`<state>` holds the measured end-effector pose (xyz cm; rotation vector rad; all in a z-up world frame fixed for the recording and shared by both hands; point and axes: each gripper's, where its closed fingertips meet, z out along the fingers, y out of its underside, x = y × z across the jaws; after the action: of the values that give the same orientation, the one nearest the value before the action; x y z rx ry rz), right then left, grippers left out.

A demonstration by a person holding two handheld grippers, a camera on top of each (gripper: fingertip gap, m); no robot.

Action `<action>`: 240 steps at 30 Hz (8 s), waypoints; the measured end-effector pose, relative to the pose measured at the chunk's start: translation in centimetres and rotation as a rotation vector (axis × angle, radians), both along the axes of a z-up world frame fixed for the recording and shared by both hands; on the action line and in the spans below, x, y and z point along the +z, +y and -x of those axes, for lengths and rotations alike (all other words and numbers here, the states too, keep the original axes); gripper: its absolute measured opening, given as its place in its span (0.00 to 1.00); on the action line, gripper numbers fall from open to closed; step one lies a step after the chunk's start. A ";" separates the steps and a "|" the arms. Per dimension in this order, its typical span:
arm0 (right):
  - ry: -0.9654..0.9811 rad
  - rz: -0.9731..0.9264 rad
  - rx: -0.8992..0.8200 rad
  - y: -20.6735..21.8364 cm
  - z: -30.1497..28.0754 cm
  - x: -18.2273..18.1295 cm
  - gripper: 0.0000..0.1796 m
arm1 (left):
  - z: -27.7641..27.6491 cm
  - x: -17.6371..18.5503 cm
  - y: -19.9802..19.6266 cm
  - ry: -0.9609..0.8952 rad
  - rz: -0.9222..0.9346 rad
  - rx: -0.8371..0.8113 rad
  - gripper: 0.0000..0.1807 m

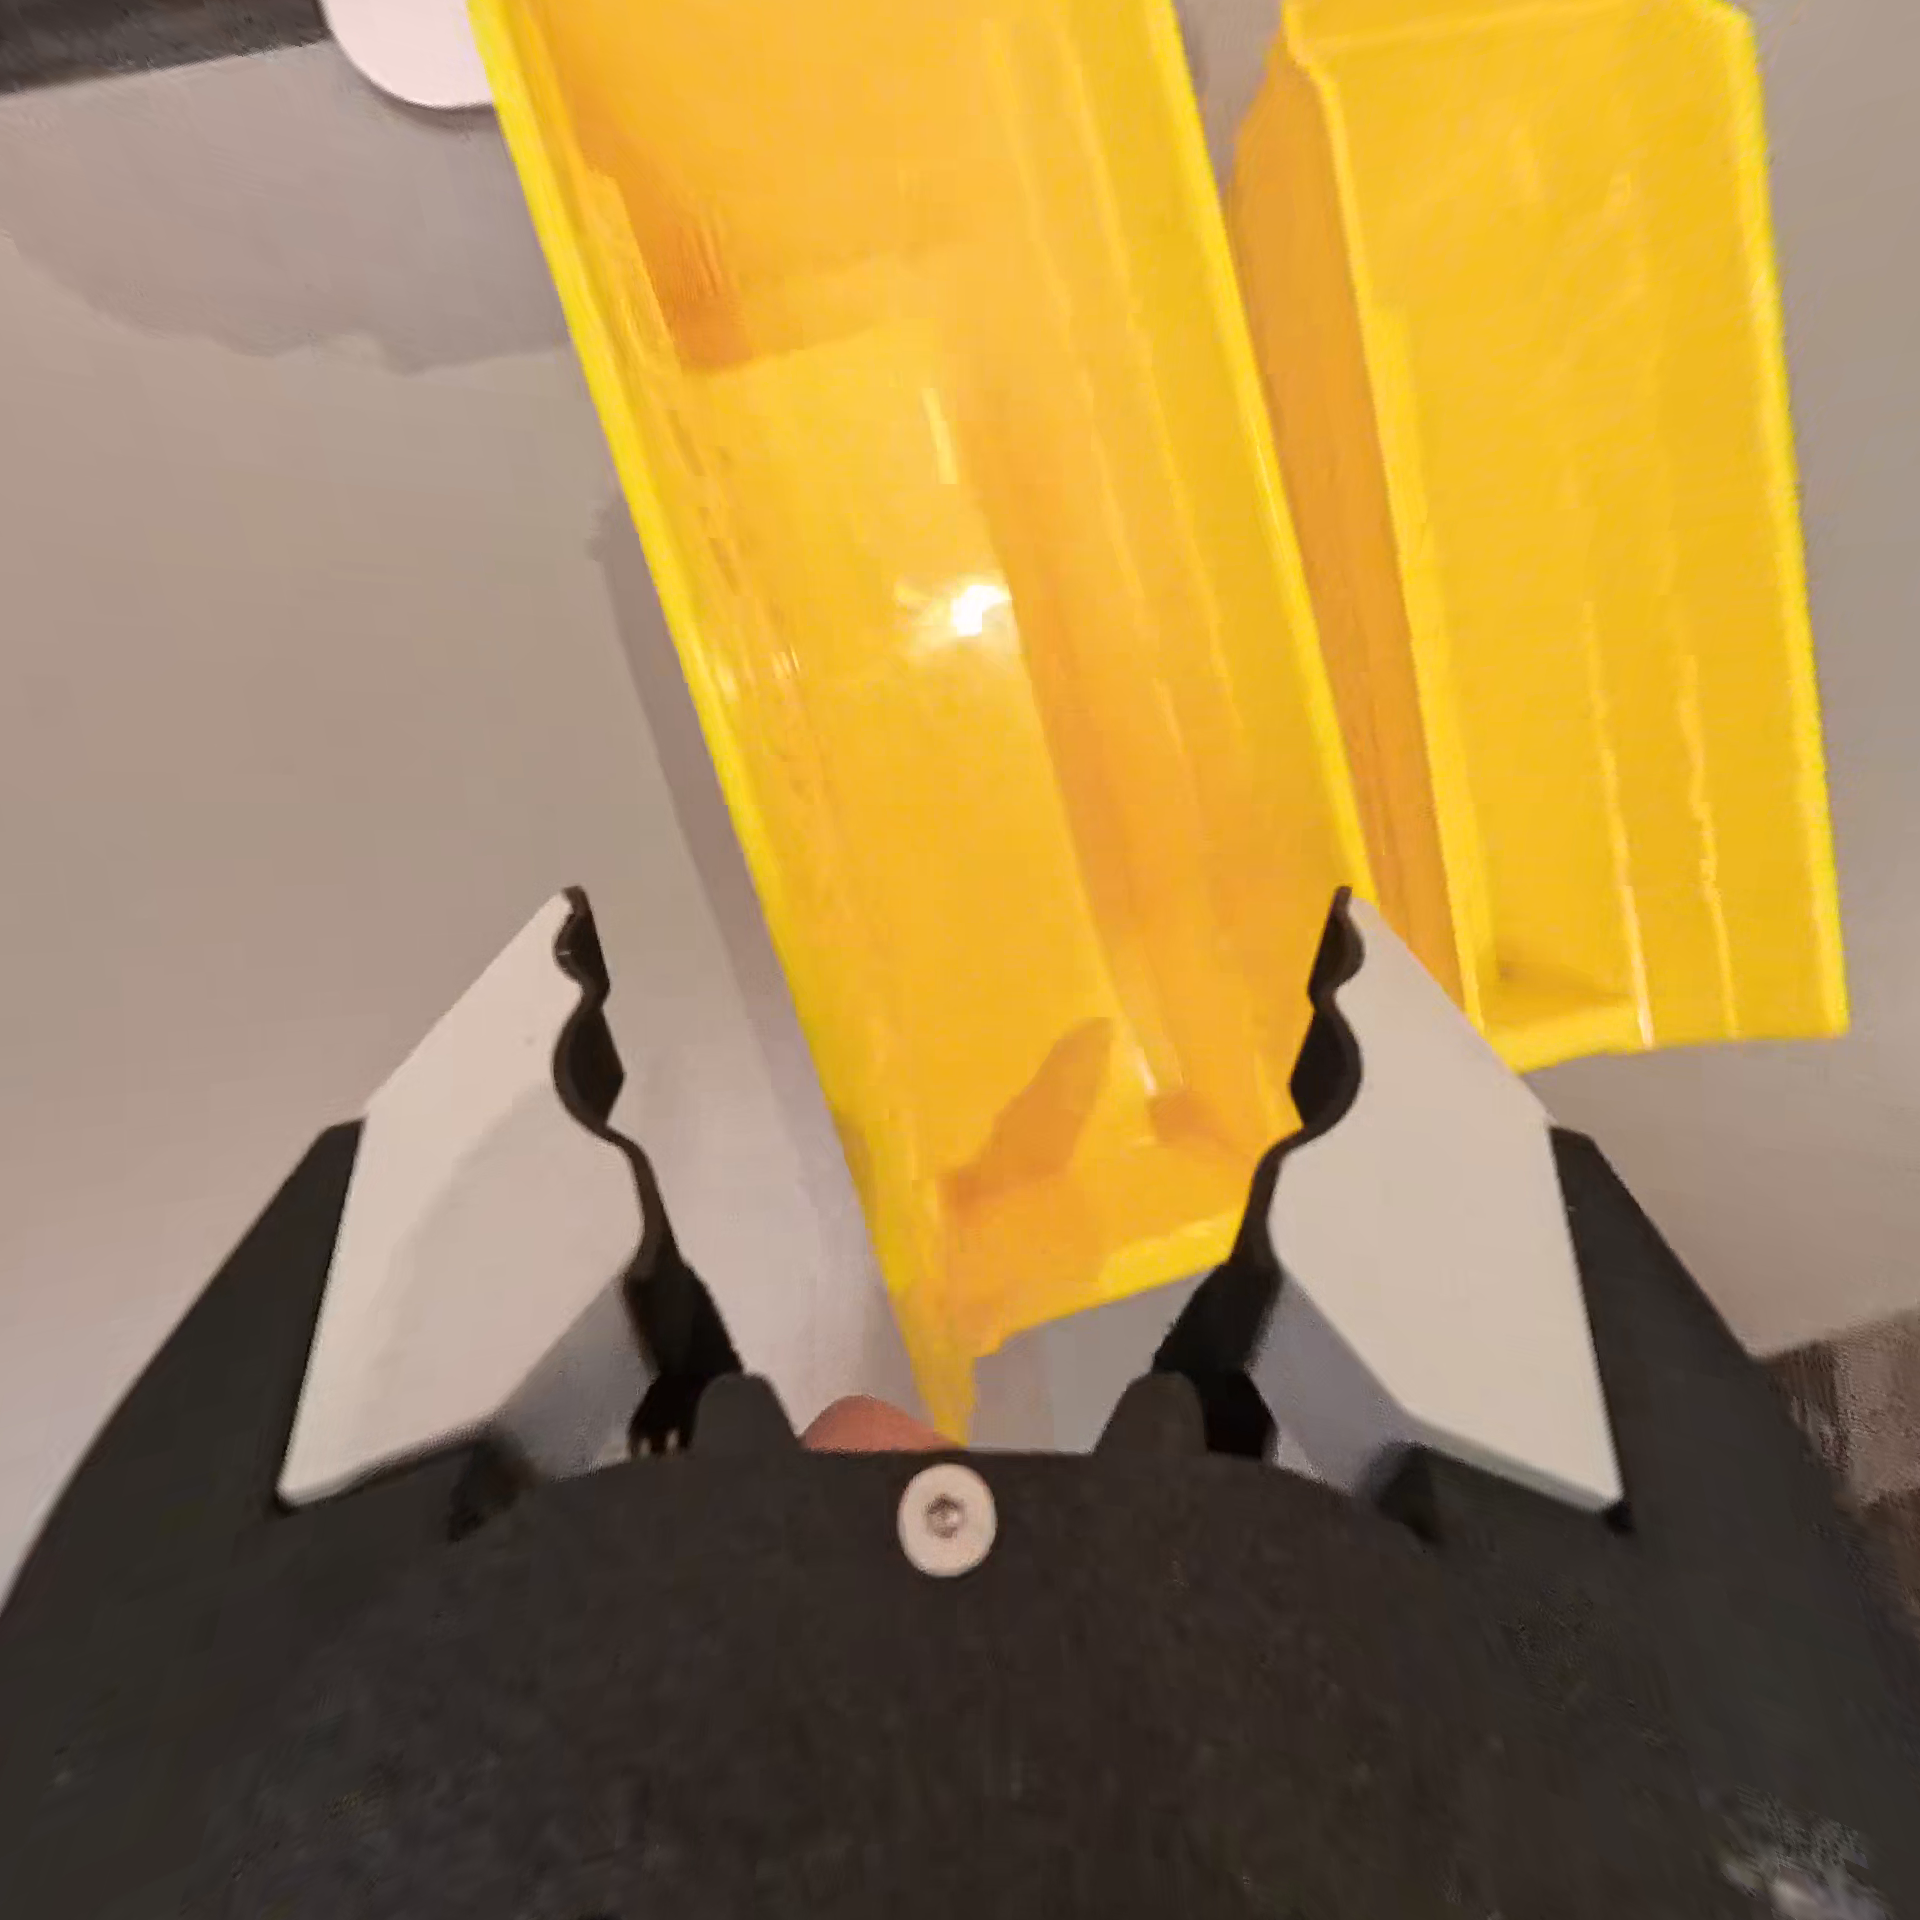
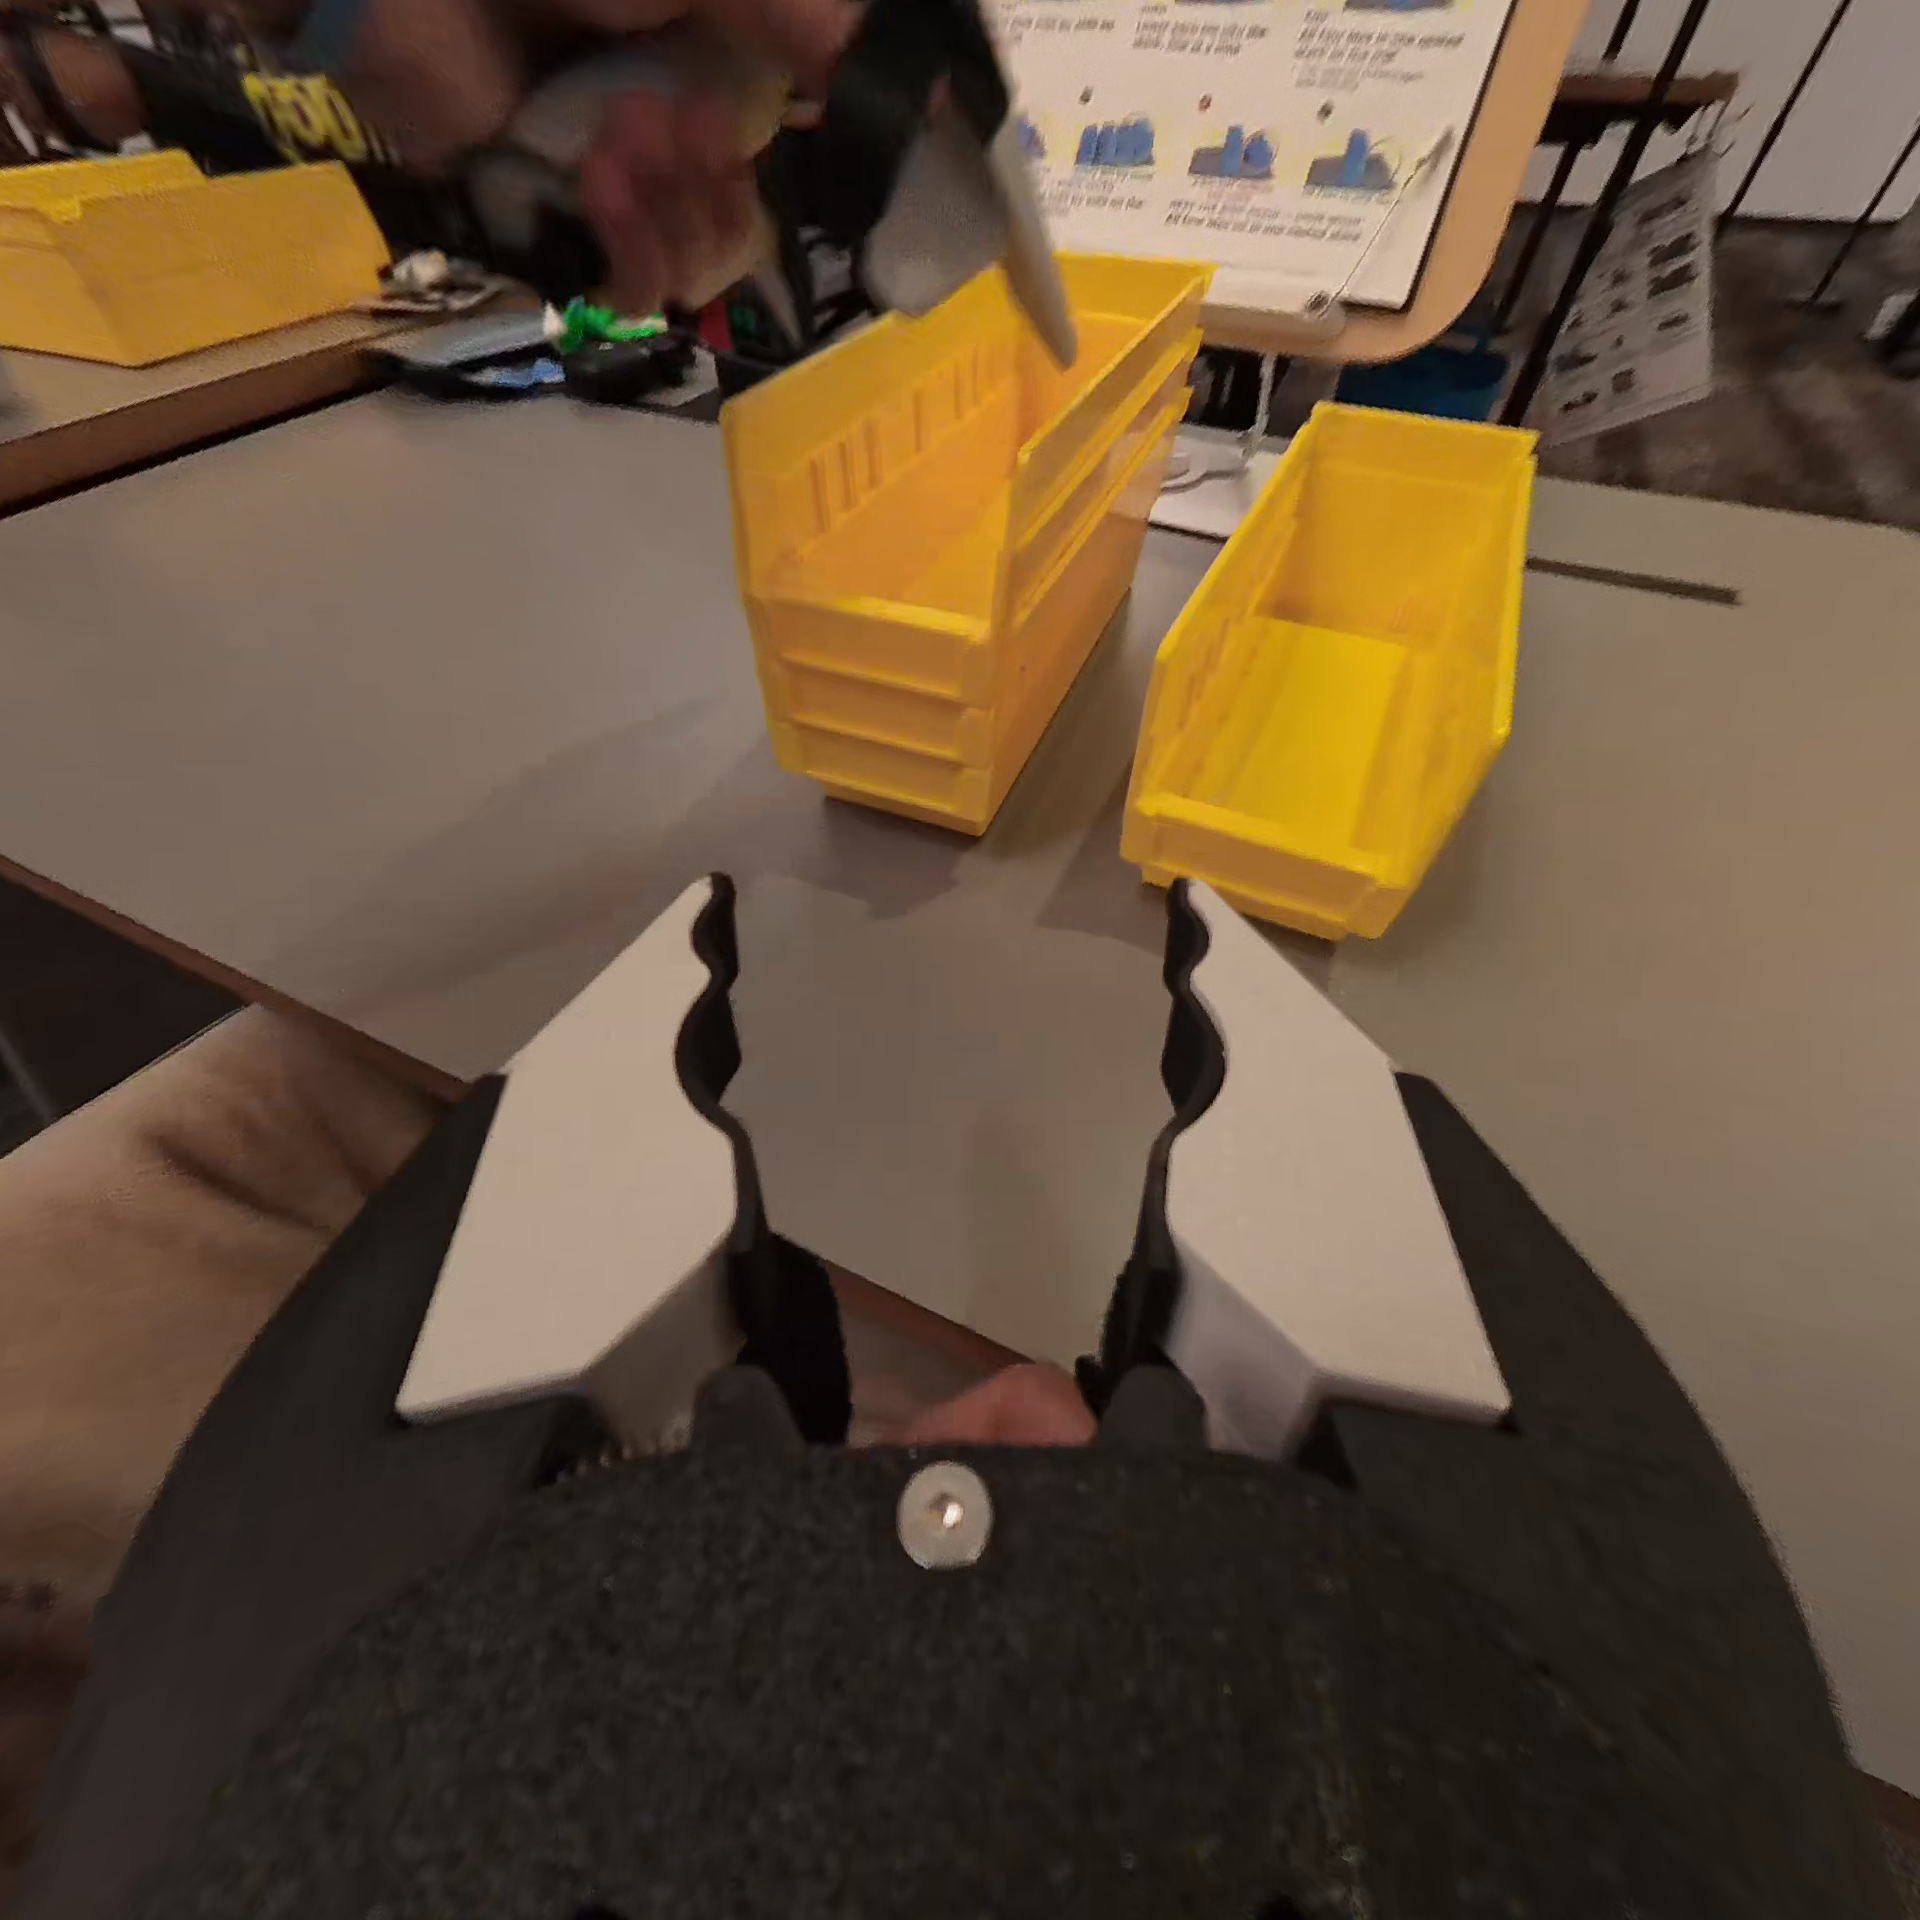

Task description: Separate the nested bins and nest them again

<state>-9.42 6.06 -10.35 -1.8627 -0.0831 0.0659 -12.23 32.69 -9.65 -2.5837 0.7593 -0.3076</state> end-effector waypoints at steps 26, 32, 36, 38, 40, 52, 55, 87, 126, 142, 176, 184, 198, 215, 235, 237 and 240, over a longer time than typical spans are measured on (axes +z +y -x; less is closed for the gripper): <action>0.132 0.043 0.086 0.6 0.4 -0.8 0.45 | -2.7 -1.2 2.8 0.281 0.172 0.163 0.66; 0.162 0.058 0.083 0.3 0.1 -1.0 0.44 | -2.3 -0.8 2.7 0.315 0.192 0.128 0.53; 0.160 0.064 0.078 0.2 -0.1 -1.2 0.44 | -2.0 -0.7 2.4 0.333 0.208 0.124 0.50; 0.163 0.069 0.083 0.2 0.0 -1.2 0.44 | -1.9 -0.5 2.3 0.334 0.220 0.120 0.50; 0.167 0.074 0.090 0.3 0.2 -1.3 0.44 | -1.7 -0.3 2.1 0.336 0.236 0.112 0.49; 0.184 0.072 0.100 0.3 0.4 -1.2 0.44 | -0.8 2.8 0.8 0.404 0.233 0.074 0.50; 0.187 0.075 0.103 0.3 0.5 -1.3 0.44 | -0.5 4.0 0.1 0.428 0.220 0.071 0.51; 0.124 0.152 0.141 0.4 1.9 -3.5 0.44 | 14.6 -3.8 9.1 0.427 0.168 0.180 0.52; 0.171 0.589 0.125 19.7 5.7 3.8 0.71 | 23.1 -4.3 -11.3 -0.420 -0.431 -0.047 0.46; 0.077 1.044 -0.235 28.5 1.5 -2.3 0.65 | 20.5 -6.2 -11.0 -0.379 -0.371 -0.150 0.44; -0.025 1.142 -0.293 27.5 0.3 1.6 0.46 | 19.9 -7.8 -11.2 -0.293 -0.333 -0.187 0.43; -0.004 1.232 -0.262 26.7 1.3 -2.0 0.58 | 20.0 -8.1 -11.1 -0.285 -0.327 -0.190 0.43; -0.052 1.059 -0.263 32.5 0.6 -0.8 0.72 | 19.8 -8.7 -11.3 -0.256 -0.317 -0.210 0.44; -0.055 1.142 -0.266 32.3 -0.8 -2.7 0.50 | 19.8 -9.4 -11.2 -0.227 -0.299 -0.218 0.43; -0.044 1.180 -0.245 30.3 -1.2 1.9 0.47 | 19.5 -9.9 -11.5 -0.213 -0.286 -0.236 0.43; -0.045 1.180 -0.243 29.9 -1.2 2.3 0.47 | 19.5 -9.9 -11.5 -0.211 -0.285 -0.237 0.43; -0.034 1.181 -0.238 29.5 -1.1 2.7 0.47 | 19.5 -9.9 -11.5 -0.208 -0.286 -0.236 0.43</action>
<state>-8.30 35.53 -7.60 -3.0372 0.2027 -0.1112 -31.71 21.14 -19.59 -2.1593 0.9564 -0.4929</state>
